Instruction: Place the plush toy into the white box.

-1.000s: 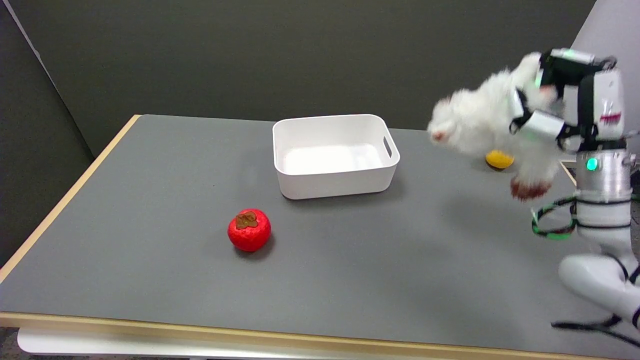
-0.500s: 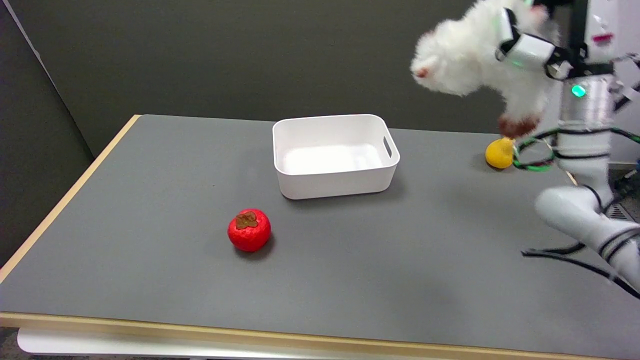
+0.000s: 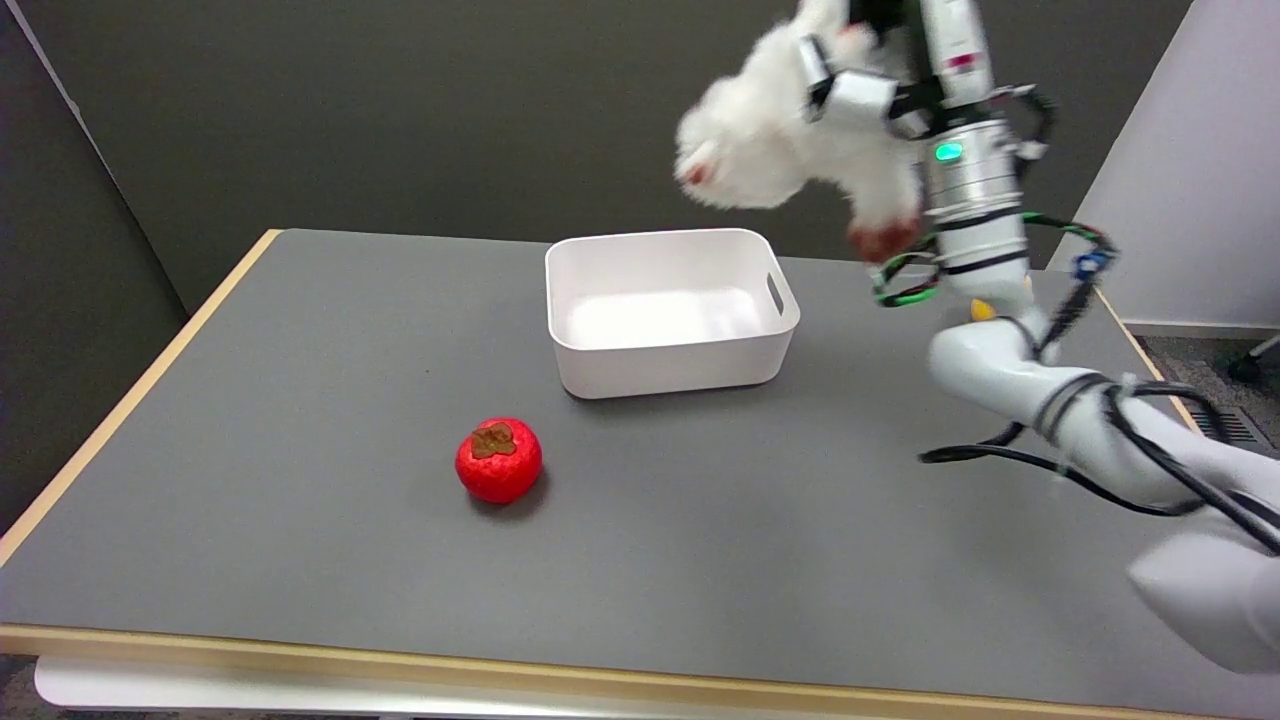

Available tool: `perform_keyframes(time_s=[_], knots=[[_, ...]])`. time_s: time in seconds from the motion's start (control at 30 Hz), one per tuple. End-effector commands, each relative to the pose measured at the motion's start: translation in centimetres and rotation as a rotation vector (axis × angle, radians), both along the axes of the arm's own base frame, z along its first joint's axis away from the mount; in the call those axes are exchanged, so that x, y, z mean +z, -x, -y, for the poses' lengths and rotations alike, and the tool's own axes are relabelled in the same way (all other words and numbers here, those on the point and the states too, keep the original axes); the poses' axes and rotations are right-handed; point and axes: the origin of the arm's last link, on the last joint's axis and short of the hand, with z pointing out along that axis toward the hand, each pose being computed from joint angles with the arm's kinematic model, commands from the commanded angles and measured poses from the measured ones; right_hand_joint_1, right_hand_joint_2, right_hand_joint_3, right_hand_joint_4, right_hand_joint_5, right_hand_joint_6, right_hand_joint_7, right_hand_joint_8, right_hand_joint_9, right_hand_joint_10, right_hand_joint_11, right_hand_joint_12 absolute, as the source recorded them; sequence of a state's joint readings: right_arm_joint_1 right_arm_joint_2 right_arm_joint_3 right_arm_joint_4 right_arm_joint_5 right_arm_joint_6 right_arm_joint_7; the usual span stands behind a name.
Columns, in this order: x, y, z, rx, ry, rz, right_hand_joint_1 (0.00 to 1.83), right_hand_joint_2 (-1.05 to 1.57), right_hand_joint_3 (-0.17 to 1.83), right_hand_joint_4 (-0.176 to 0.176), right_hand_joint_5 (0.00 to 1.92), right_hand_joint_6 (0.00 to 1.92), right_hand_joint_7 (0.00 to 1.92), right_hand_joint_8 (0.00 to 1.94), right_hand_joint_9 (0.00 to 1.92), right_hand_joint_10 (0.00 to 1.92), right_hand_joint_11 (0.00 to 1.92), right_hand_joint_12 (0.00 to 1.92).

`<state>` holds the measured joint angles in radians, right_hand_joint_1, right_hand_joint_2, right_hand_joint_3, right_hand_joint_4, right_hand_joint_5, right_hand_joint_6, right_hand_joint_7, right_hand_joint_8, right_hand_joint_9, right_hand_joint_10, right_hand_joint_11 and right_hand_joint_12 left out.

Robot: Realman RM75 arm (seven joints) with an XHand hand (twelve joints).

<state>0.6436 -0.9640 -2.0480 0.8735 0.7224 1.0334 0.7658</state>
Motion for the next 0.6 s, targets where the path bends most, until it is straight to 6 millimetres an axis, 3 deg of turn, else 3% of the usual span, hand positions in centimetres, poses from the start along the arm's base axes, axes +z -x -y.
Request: perform_keyframes(time_s=[0.03,0.17,0.23,0.27,0.3,0.33,0.4,0.47,0.53,0.6], knots=[[-10.5,5.3,8.2,-0.317,-0.221,-0.013,1.12,0.66,0.95,0.025,0.97,1.92,1.24,1.94,1.33,1.92,1.04,1.92],[-9.1,6.4,7.0,-0.337,-0.229,0.108,1.11,0.65,0.94,0.023,0.95,1.92,1.23,1.94,1.33,1.92,1.02,1.92],[-8.3,6.9,6.4,-0.349,-0.236,0.156,1.00,0.69,1.12,0.058,0.87,1.74,1.06,1.94,1.22,1.92,0.77,1.92],[-7.7,7.2,6.0,-0.359,-0.246,0.191,0.93,0.70,1.09,0.041,0.82,1.63,0.97,1.94,1.14,1.92,0.66,1.92],[-7.4,7.4,5.8,-0.368,-0.251,0.210,0.83,0.70,0.92,-0.013,0.76,1.49,0.89,1.94,1.03,1.92,0.58,1.92],[-6.6,7.7,5.4,-0.385,-0.257,0.243,0.72,0.70,0.81,-0.046,0.68,1.31,0.81,1.80,0.91,1.83,0.52,1.90],[-5.2,8.3,4.7,-0.417,-0.253,0.268,0.47,0.69,0.83,-0.021,0.43,0.85,0.74,1.04,0.68,1.37,0.54,1.76],[-3.9,8.7,3.8,-0.457,-0.245,0.279,0.32,0.61,0.92,-0.015,0.23,0.50,0.37,0.50,0.27,0.84,0.14,1.31],[-2.7,8.3,3.1,-0.468,-0.228,0.272,0.35,0.53,0.91,-0.005,0.07,0.36,0.06,0.18,0.00,0.40,0.00,0.96],[-1.5,8.4,2.1,-0.453,-0.213,0.283,0.36,0.55,0.91,-0.004,0.04,0.25,0.00,0.09,0.00,0.16,0.00,0.86]])
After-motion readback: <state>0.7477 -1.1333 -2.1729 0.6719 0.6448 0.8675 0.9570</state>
